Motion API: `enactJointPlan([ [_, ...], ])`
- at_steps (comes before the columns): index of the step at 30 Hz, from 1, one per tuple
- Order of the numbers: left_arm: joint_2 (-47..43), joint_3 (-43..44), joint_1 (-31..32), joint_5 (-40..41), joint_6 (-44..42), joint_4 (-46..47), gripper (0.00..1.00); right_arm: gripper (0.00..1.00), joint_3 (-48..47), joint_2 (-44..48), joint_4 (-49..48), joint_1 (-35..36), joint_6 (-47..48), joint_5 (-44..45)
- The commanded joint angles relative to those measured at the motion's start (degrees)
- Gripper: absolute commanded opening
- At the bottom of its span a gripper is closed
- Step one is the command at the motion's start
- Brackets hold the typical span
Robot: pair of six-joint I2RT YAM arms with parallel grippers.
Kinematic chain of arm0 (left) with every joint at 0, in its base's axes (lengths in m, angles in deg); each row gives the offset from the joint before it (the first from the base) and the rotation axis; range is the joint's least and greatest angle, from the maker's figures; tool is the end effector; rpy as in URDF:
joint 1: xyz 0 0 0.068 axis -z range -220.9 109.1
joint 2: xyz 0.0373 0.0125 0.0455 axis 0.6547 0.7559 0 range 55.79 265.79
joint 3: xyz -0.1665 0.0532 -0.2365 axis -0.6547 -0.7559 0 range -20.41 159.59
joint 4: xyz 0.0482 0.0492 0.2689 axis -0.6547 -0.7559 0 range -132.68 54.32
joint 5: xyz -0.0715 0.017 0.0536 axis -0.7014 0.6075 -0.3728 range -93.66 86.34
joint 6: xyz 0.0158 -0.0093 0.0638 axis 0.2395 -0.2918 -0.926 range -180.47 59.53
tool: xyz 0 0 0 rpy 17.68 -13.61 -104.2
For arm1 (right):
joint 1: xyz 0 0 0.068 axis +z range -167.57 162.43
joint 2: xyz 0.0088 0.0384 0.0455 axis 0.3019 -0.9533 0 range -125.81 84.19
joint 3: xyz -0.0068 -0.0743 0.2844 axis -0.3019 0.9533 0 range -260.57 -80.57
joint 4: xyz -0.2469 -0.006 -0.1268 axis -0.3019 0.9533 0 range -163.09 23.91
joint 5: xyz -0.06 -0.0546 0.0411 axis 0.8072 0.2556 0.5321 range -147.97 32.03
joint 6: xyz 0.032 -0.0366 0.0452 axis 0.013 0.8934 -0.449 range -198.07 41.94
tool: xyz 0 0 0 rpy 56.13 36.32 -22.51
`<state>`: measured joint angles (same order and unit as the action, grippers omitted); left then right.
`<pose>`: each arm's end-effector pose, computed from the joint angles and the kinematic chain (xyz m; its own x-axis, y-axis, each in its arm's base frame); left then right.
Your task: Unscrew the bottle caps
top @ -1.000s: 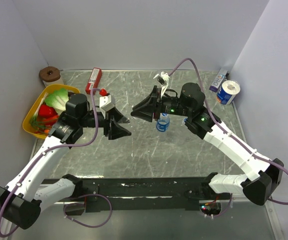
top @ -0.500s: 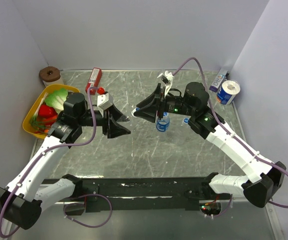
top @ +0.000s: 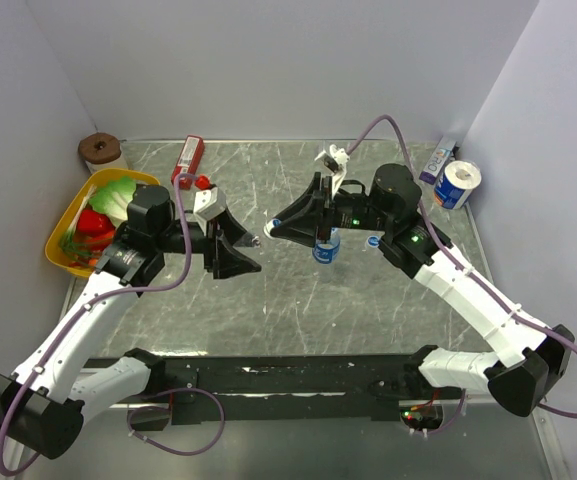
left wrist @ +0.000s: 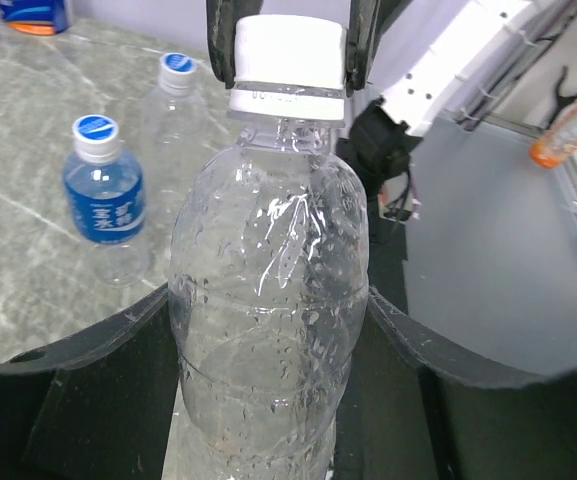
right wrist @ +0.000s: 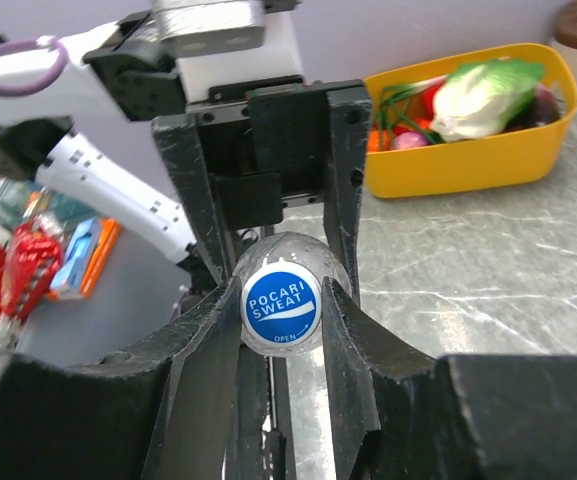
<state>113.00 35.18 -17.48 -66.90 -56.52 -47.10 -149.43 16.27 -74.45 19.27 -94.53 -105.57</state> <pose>0.1868 -0.1322 0.3844 -0.2737 0.0847 -0.9581 0.9606 0.0735 -0.2680 0.2032 0.2009 0.4471 -0.2512 0.0505 -0.9666 -0.9631 0.0864 0.2548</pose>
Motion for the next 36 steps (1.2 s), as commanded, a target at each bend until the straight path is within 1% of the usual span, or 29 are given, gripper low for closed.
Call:
enactJointPlan([
  [1, -0.9, 2.3, -0.1, -11.7, -1.0, 2.2, 0.47, 0.36, 0.1, 1.2, -1.0, -2.4, 3.9, -4.2],
  [4, -0.5, 2.8, -0.2, -14.4, -0.7, 1.8, 0.47, 0.37, 0.1, 0.9, -1.2, -2.9, 5.6, -8.8],
  [7, -0.3, 3.3, -0.3, -16.7, -1.4, 0.9, 0.47, 0.39, 0.9, 1.4, -1.5, -3.3, 7.1, -10.6],
  [9, 0.0, 4.3, -0.2, -18.0, -2.5, -1.7, 0.47, 0.4, 0.9, 1.9, -0.7, -3.5, 9.0, -10.6],
  [12, 0.8, 5.8, -0.3, -18.8, -6.7, -6.1, 0.48, 0.41, 0.4, 2.2, 1.1, -3.9, 11.1, -10.2],
  [14, 1.4, 6.1, -0.2, -18.8, -7.9, -6.9, 0.48, 0.41, 0.0, 2.3, 2.5, -4.0, 11.5, -10.0],
  [18, 1.9, 6.1, -0.2, -18.9, -8.2, -6.9, 0.48, 0.44, 0.4, 2.3, 1.8, -4.0, 10.8, -10.3],
  [21, 2.0, 6.3, -0.2, -18.1, -8.9, -8.0, 0.48, 0.49, 0.2, 2.2, 2.0, -4.1, 10.6, -9.2],
  [22, 2.0, 6.3, -0.3, -17.9, -9.0, -8.4, 0.48, 0.55, 0.1, 2.2, 2.1, -4.1, 10.5, -9.0],
  [23, 2.0, 6.4, -0.3, -17.6, -9.1, -8.4, 0.48, 0.6, 0.1, 2.3, 2.1, -4.1, 10.0, -8.7],
  [24, 1.9, 6.1, -0.2, -16.4, -9.0, -8.4, 0.48, 0.63, 0.2, 2.4, 1.6, -4.2, 9.6, -8.3],
  [25, 1.9, 6.0, -0.2, -15.7, -9.0, -8.2, 0.48, 0.78, 0.4, 2.6, 1.6, -4.3, 9.2, -8.0],
  [26, 1.9, 5.9, -0.2, -15.0, -9.1, -8.4, 0.48, 0.84, 0.5, 3.0, 0.2, -4.5, 8.0, -7.6],
  [28, 1.9, 5.6, -0.2, -10.5, -9.5, -8.5, 0.48, 0.94, 0.4, 3.1, -0.6, -5.0, 5.8, -6.0],
  [30, 1.4, 4.9, -0.2, -7.5, -9.1, -7.9, 0.49, 0.99, -0.2, 3.7, -0.7, -5.5, 4.1, -4.9],
  [31, 1.2, 4.4, -0.1, -1.9, -8.3, -6.9, 0.49, 1.0, -0.5, 3.7, -0.5, -6.2, 2.6, -3.9],
  [33, 0.3, 2.8, 0.5, 4.8, -6.4, -4.3, 0.48, 1.0, -1.2, 3.9, -0.4, -6.8, 0.4, -2.1],
  [34, 0.0, 2.4, 0.8, 11.7, -5.9, -3.7, 0.48, 1.0, -1.8, 3.9, 0.4, -6.9, -1.4, -0.3],
  [36, -0.4, 1.6, 2.8, 18.7, -5.4, -2.6, 0.48, 1.0, -4.3, 3.0, 3.9, -6.9, -2.9, 1.7],
])
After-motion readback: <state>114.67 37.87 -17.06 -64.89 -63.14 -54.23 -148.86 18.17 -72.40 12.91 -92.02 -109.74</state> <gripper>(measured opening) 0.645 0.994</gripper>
